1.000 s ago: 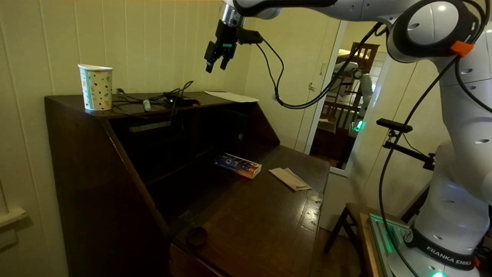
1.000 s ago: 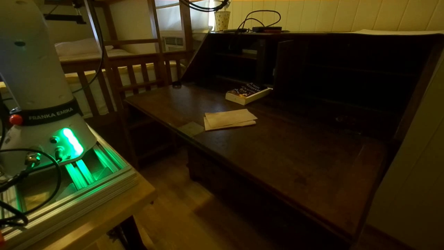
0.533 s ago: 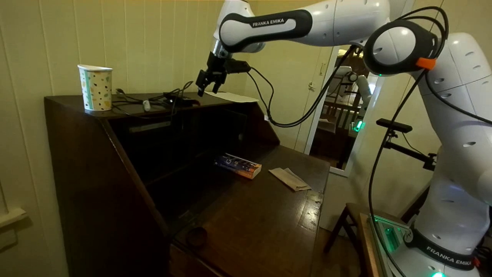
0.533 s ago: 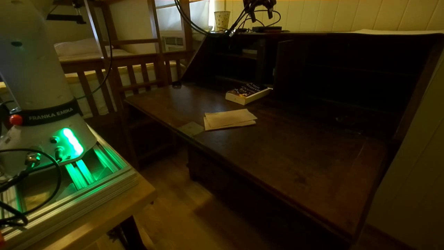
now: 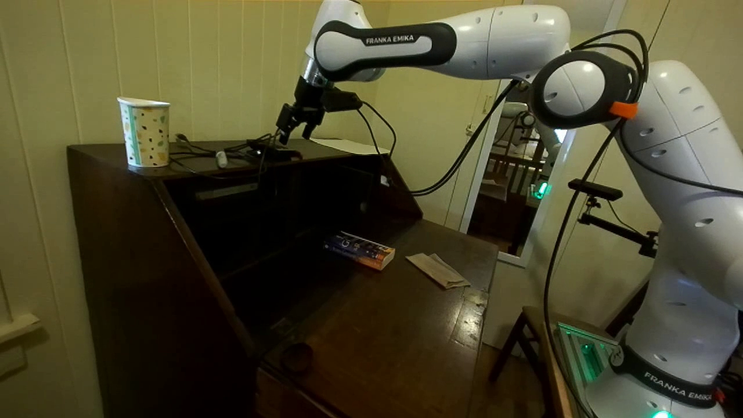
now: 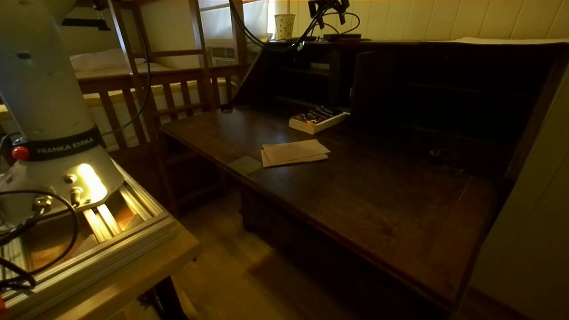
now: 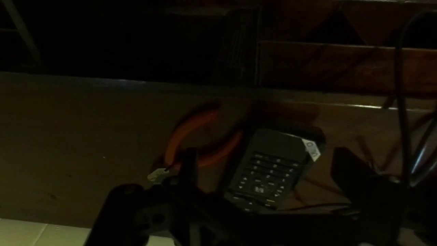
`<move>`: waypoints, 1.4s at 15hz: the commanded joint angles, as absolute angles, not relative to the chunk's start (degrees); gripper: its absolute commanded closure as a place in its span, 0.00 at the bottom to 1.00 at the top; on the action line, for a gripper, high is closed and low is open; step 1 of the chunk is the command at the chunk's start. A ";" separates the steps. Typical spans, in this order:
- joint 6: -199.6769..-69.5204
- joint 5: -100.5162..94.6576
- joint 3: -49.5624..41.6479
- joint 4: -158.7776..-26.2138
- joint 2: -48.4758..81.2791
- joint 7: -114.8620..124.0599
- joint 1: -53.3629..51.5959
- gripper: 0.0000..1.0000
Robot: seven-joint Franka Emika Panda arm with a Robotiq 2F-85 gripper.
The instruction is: Remove the black cable from the top of the cabinet.
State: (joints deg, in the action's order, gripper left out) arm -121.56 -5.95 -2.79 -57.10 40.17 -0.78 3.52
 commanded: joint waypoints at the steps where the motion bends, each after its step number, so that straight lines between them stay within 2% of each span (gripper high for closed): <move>1: -121.44 -5.95 -2.73 -56.85 40.20 -0.83 3.36 0.00; 21: -124.64 -4.52 -2.51 -53.78 42.50 3.59 3.37 0.00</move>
State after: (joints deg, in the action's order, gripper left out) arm -124.55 -5.94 -2.69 -56.72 40.31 1.36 2.96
